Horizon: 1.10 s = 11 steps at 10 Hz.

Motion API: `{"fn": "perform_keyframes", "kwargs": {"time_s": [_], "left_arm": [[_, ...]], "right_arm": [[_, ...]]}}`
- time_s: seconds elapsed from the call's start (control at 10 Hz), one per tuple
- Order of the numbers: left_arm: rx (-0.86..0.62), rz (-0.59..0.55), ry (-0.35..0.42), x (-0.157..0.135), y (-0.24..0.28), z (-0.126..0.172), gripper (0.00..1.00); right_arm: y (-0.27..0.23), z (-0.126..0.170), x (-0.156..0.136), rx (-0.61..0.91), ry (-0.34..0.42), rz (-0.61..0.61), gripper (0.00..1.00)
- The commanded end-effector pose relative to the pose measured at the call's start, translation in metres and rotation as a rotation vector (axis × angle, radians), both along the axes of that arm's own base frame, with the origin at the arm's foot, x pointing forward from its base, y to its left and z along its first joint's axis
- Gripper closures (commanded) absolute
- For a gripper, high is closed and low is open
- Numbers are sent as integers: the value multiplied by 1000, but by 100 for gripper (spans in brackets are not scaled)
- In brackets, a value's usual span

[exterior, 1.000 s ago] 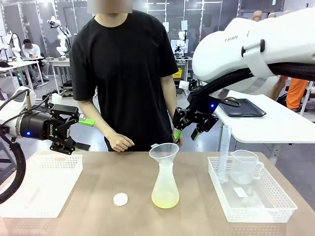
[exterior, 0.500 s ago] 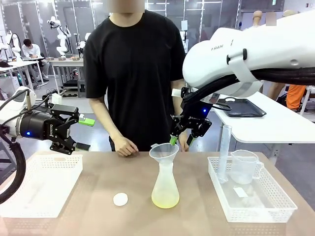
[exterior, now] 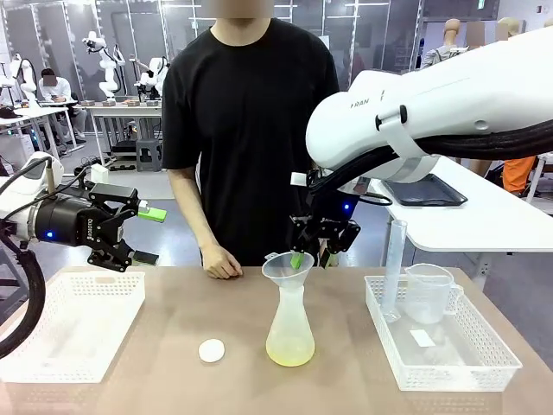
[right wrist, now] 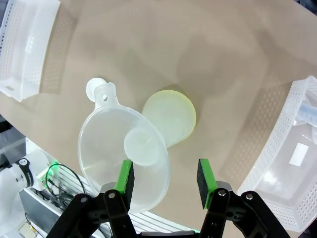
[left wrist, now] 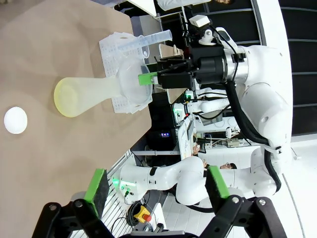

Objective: Prepare the solutions needed for the experiment.
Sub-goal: Once the solution is in the Big flask , pick up the Plastic Funnel and place it back into the right Organizing basket.

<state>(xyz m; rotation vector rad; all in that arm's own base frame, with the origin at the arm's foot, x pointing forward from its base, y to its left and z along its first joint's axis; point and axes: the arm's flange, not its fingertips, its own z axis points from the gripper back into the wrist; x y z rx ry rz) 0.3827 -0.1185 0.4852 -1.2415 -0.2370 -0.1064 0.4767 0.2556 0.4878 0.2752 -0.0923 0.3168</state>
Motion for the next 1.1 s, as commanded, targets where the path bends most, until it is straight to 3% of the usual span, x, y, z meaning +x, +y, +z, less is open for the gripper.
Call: {"fn": "perform_keyframes", "kwargs": {"time_s": [0.0, 0.1, 0.2, 0.3, 0.4, 0.5, 0.7, 1.0], "left_arm": [[-30, 3, 0, -1, -3, 2, 0], [-30, 3, 0, -1, -3, 2, 0], [-30, 3, 0, -1, -3, 2, 0], [-30, 3, 0, -1, -3, 2, 0], [-30, 3, 0, -1, -3, 2, 0], [-30, 3, 0, -1, -3, 2, 0], [-30, 3, 0, -1, -3, 2, 0], [-30, 3, 0, -1, -3, 2, 0]], "right_arm": [[8, -2, 4, -24, 1, -20, 37], [7, -4, 4, -16, 18, -15, 52], [8, -5, 4, -16, 28, -17, 55], [8, -5, 3, -17, 30, -17, 70], [8, -5, 1, -14, 34, -18, 74], [9, -5, 0, -16, 34, -20, 89], [10, -6, 0, -13, 33, -29, 100], [10, -6, -2, 5, 40, -32, 100]]}}
